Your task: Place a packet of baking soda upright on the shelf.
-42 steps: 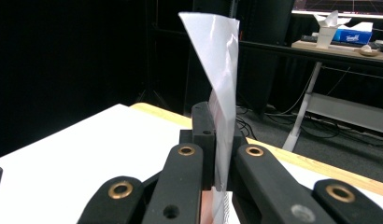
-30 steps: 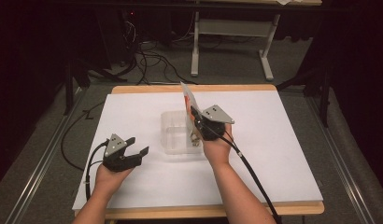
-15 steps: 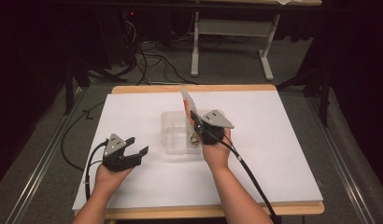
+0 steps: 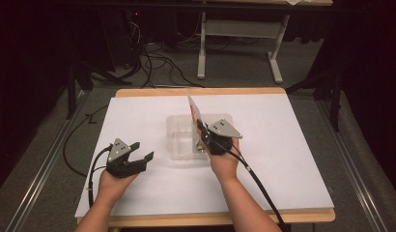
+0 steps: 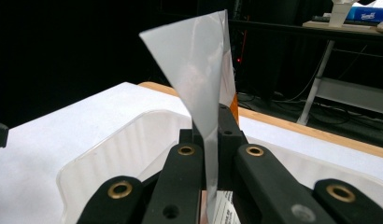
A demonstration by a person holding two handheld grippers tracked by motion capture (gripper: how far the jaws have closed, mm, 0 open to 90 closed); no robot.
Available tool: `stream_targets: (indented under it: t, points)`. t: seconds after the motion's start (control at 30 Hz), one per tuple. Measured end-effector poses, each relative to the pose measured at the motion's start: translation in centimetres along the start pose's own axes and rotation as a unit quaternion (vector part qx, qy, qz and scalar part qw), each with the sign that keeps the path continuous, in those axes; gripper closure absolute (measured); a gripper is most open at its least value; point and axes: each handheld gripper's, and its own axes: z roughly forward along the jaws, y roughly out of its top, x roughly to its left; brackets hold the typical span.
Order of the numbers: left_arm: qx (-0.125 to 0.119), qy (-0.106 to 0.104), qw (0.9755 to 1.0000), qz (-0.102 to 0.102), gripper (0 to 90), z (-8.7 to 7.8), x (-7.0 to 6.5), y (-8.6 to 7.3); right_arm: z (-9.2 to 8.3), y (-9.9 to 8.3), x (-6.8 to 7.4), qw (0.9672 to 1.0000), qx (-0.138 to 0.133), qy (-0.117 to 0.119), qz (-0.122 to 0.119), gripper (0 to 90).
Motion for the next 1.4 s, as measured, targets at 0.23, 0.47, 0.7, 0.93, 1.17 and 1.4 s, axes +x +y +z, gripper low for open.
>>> stream_targets:
  t: [0.23, 0.47, 0.7, 0.93, 1.17, 1.4]
  points:
    - [-0.001, 0.0, 1.0, 0.0, 33.6, -0.1, 0.0, 0.0, -0.3, -0.6, 0.5, 1.0, 0.003, 0.005, -0.008, 90.0]
    - [0.002, -0.001, 1.0, 0.004, 33.7, 0.0, -0.1, 0.0, -0.8, -1.5, 0.7, 0.9999, 0.008, 0.004, -0.007, 90.0]
    - [0.003, -0.002, 1.0, 0.004, 33.6, 0.1, -0.1, 0.0, -1.1, -1.9, 0.7, 1.0, 0.006, 0.002, -0.006, 90.0]
    - [0.001, -0.002, 1.0, 0.004, 33.7, 0.0, -0.1, 0.0, -1.1, -1.8, 0.7, 1.0, 0.008, 0.0, -0.006, 89.0]
    - [0.001, -0.002, 1.0, 0.004, 33.6, 0.0, -0.1, 0.0, -1.1, -1.4, 0.6, 0.9999, 0.012, 0.001, -0.008, 83.9]
    - [0.001, -0.002, 1.0, 0.004, 33.6, 0.0, -0.1, 0.0, -1.0, -0.7, 0.7, 0.9998, 0.014, 0.007, -0.009, 73.7]
